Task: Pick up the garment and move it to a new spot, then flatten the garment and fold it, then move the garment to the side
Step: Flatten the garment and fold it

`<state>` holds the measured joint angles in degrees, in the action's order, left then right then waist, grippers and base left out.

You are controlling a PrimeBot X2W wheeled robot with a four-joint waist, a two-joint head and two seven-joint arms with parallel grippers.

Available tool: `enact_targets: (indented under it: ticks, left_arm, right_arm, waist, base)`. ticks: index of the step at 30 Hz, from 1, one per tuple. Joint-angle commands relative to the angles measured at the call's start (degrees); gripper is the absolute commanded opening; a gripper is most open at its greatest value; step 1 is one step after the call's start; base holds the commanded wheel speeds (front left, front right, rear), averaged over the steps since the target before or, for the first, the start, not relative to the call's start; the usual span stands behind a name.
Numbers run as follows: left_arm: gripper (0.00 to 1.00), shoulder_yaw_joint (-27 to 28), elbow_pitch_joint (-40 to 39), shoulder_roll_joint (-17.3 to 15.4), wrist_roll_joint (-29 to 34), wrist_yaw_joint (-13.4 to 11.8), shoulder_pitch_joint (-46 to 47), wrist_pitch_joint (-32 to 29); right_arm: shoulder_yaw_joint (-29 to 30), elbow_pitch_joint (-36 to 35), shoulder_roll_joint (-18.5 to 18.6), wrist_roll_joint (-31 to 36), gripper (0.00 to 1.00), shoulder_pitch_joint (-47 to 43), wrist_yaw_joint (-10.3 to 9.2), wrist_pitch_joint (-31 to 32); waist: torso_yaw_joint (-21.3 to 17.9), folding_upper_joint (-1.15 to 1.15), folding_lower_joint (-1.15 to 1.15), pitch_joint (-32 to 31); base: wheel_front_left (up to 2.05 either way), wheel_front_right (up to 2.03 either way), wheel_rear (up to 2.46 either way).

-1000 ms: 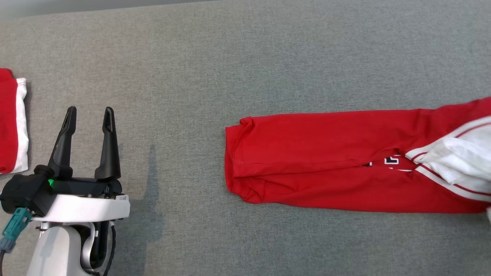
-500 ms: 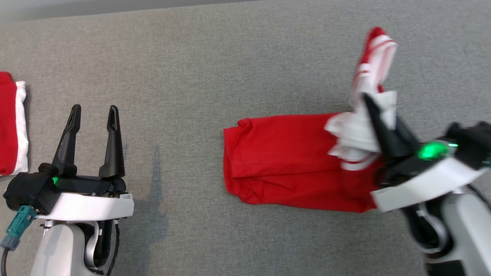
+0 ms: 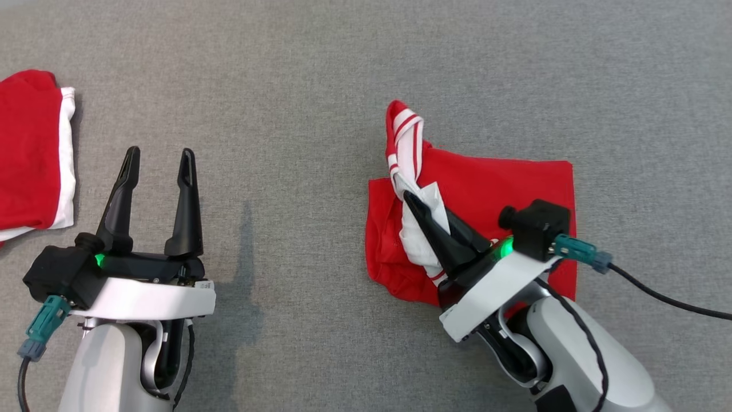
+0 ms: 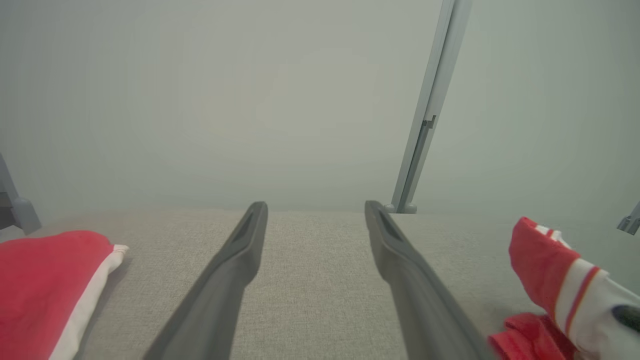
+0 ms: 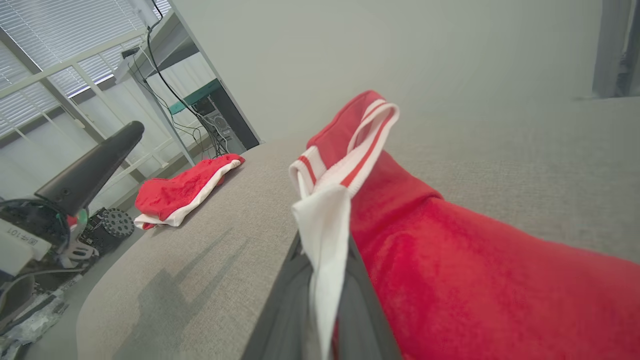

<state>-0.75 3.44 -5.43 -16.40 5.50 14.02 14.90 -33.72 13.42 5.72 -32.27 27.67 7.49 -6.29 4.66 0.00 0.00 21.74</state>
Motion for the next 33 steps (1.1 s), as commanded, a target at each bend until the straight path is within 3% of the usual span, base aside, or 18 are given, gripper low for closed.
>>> enact_targets:
  ticks: [1, 4, 7, 14, 21, 26, 33]
  left_arm:
    - [1.0, 0.2, 0.2, 0.0, 0.0, 0.3, 1.0, 0.2]
    - [1.0, 0.5, 0.4, 0.1, 0.3, 0.5, 1.2, 0.2]
    - [1.0, 0.7, 0.7, 0.3, 0.5, 0.6, 1.3, 0.2]
    - [1.0, 1.5, 1.0, 0.3, 0.8, 0.9, 1.5, 0.2]
    - [1.0, 2.2, 1.4, 0.1, 1.5, 1.0, 0.9, 0.2]
    - [1.0, 2.8, 1.5, 0.0, 2.0, 0.9, -0.1, 0.2]
    - [1.0, 3.5, 1.3, -0.2, 2.9, 0.1, -1.7, 0.2]
  right_arm:
    - [-0.9, 2.4, -0.2, -0.4, 0.0, 0.9, 0.0, -1.0]
    - [-2.3, 5.5, -0.7, -1.3, 0.0, 1.5, 0.0, -1.3]
    - [-4.1, 6.7, -1.0, -3.0, 0.98, 1.9, 0.0, -1.5]
    - [-3.8, 2.1, 0.3, -10.6, 1.0, 0.6, 0.0, -4.8]
    - [3.5, -2.1, 5.7, -15.1, 1.0, -1.2, 0.0, -8.0]
    - [13.7, -3.7, 8.3, -10.9, 1.0, -3.7, 0.0, -9.0]
    - [30.0, -7.5, 8.8, 5.5, 1.0, -9.6, 0.0, -9.1]
  waist:
    - [0.3, 0.0, 0.0, 0.4]
    - [0.2, 0.0, 0.0, 0.6]
    - [-0.2, 0.0, 0.0, 0.4]
    - [-1.2, 0.0, 0.0, -0.1]
    - [-2.3, 0.0, 0.0, -1.3]
    - [-2.9, 0.0, 0.0, -2.7]
    - [-3.6, 0.0, 0.0, -4.5]
  base:
    - [0.0, 0.0, 0.0]
    - [0.0, 0.0, 0.0]
    - [0.0, 0.0, 0.0]
    - [0.0, 0.0, 0.0]
    - [0.0, 0.0, 0.0]
    - [0.0, 0.0, 0.0]
    - [0.0, 0.0, 0.0]
